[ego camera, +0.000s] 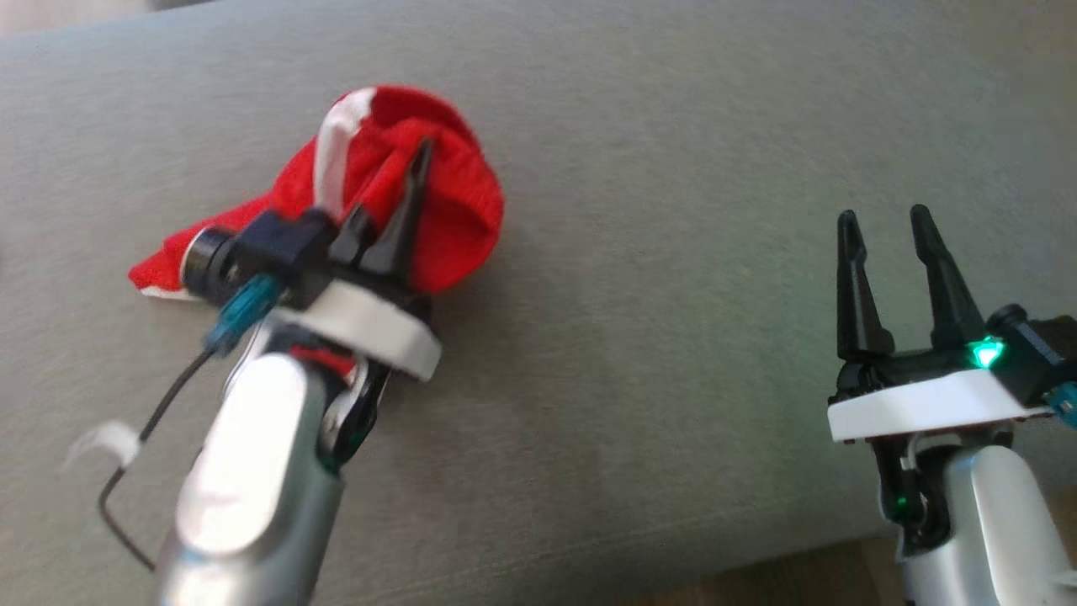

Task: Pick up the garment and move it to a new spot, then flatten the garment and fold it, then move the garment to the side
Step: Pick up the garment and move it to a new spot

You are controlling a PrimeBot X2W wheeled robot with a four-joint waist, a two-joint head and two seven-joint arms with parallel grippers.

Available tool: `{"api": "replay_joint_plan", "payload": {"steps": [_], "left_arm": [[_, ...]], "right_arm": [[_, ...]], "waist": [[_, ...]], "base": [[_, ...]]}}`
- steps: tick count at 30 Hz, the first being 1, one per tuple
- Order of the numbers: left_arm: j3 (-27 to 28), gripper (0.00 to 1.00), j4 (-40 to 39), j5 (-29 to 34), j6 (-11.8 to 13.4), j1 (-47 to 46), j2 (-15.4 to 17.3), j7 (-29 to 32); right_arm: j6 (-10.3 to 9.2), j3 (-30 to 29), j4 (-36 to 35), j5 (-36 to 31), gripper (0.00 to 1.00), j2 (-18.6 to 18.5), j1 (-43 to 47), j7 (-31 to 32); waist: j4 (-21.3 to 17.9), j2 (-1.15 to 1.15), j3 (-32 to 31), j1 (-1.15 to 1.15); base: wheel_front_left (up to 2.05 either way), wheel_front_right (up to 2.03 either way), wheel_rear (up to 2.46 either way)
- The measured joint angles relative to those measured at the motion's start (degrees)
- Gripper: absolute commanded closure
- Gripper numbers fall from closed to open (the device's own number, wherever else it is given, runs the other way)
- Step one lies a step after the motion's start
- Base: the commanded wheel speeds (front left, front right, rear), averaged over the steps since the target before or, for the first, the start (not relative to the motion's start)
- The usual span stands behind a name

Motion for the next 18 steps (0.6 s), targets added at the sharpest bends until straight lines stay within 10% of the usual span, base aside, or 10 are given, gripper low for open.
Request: {"api": "replay_joint_plan", "payload": {"steps": [11,13,18], "left_arm": [[-10.00,1.00,17.33,-2.49,-0.79,-7.29,-1.48,1.14],[-11.68,0.11,19.19,-3.72,-0.98,-7.31,-1.49,1.19],[-15.08,0.00,19.89,-6.57,-1.01,-7.39,-1.46,-0.07]], "right_arm": [[0.00,1.27,1.62,3.30,0.00,0.02,-0.97,-3.32],[0.00,1.26,1.88,3.41,0.00,0.02,-0.97,-3.47],[0.00,1.22,2.56,3.61,0.00,0.03,-0.98,-3.55]], "waist": [[-11.24,0.00,4.84,0.00],[-11.86,0.00,5.53,0.00],[-11.37,0.00,5.21,0.00]], "base": [[0.00,0.00,0.00],[0.00,0.00,0.00],[0.00,0.00,0.00]]}}
